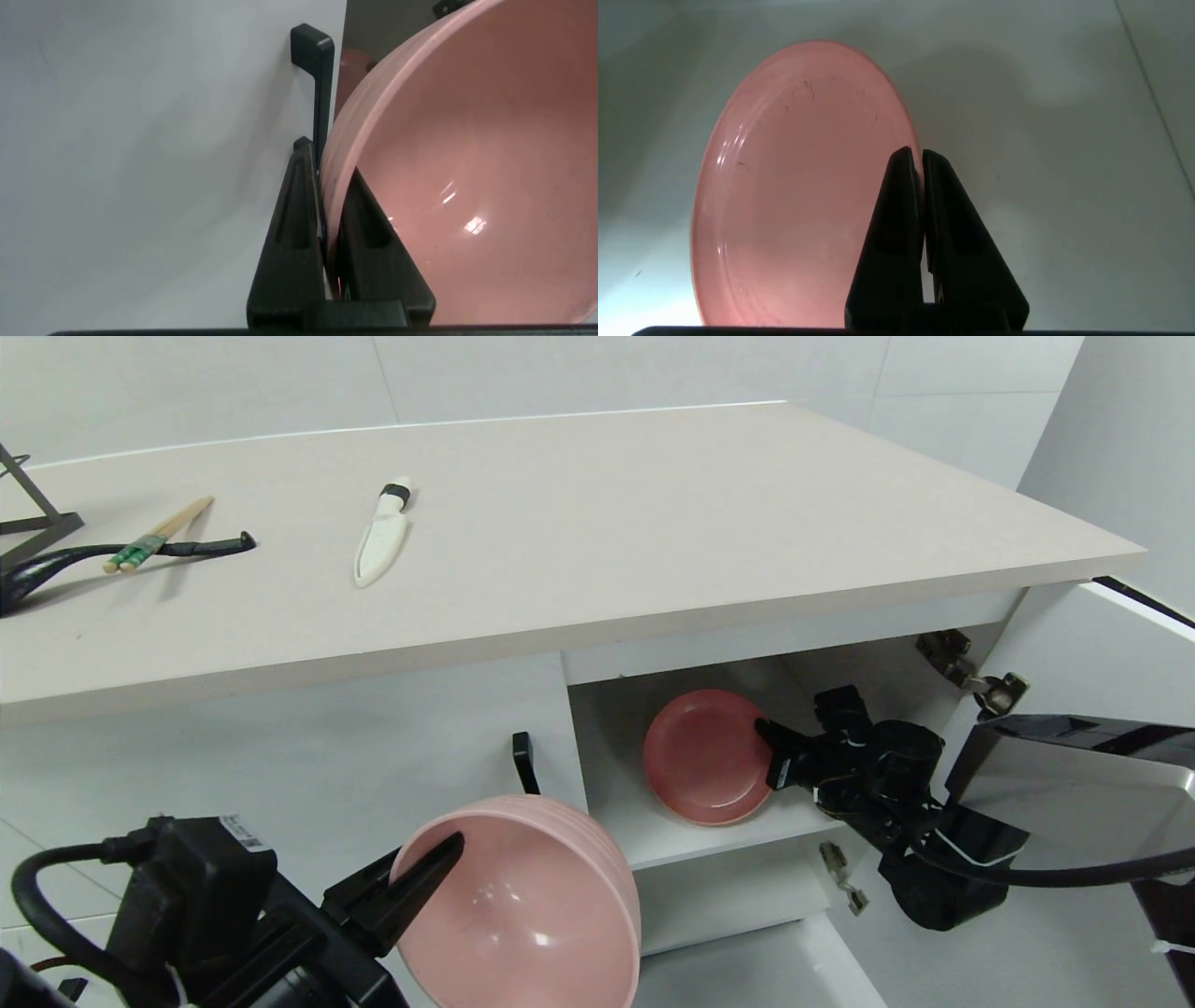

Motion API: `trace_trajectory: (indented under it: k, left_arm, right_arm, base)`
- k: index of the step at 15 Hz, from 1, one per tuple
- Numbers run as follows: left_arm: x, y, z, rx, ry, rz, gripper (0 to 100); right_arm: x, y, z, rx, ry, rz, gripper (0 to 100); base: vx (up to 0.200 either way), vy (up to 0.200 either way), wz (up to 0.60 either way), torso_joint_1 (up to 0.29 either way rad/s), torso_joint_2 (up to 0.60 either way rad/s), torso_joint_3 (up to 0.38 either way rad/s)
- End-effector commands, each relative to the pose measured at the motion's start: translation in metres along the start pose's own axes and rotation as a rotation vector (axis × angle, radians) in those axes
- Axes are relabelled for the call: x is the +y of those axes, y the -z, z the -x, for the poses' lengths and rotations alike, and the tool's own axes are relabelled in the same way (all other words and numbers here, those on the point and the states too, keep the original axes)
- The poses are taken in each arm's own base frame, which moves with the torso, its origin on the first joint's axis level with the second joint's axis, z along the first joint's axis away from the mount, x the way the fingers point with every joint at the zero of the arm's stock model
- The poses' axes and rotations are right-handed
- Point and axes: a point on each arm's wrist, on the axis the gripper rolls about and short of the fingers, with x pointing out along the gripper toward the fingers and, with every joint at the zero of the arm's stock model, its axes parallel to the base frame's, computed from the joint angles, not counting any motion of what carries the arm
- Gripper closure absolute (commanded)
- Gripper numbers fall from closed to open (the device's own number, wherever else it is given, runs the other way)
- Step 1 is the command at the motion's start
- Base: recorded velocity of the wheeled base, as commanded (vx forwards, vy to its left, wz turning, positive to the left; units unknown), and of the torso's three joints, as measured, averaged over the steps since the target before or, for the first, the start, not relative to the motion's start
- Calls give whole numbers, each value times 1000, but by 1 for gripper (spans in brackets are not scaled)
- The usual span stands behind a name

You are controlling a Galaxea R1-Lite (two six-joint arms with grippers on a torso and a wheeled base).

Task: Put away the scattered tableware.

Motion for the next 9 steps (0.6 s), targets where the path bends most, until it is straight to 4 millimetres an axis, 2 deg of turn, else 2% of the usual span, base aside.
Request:
trace_trajectory:
  k: [1, 9]
  left_arm:
    - [0, 1, -1, 7, 0, -2, 100]
    - [0, 1, -1, 8, 0, -2, 100]
  right_arm:
    - [-1, 5, -8, -15, 0, -19, 100]
    - [-3, 16, -13, -8, 24, -32, 100]
  base:
    - [0, 0, 0, 0, 0, 0]
    - [0, 0, 0, 0, 0, 0]
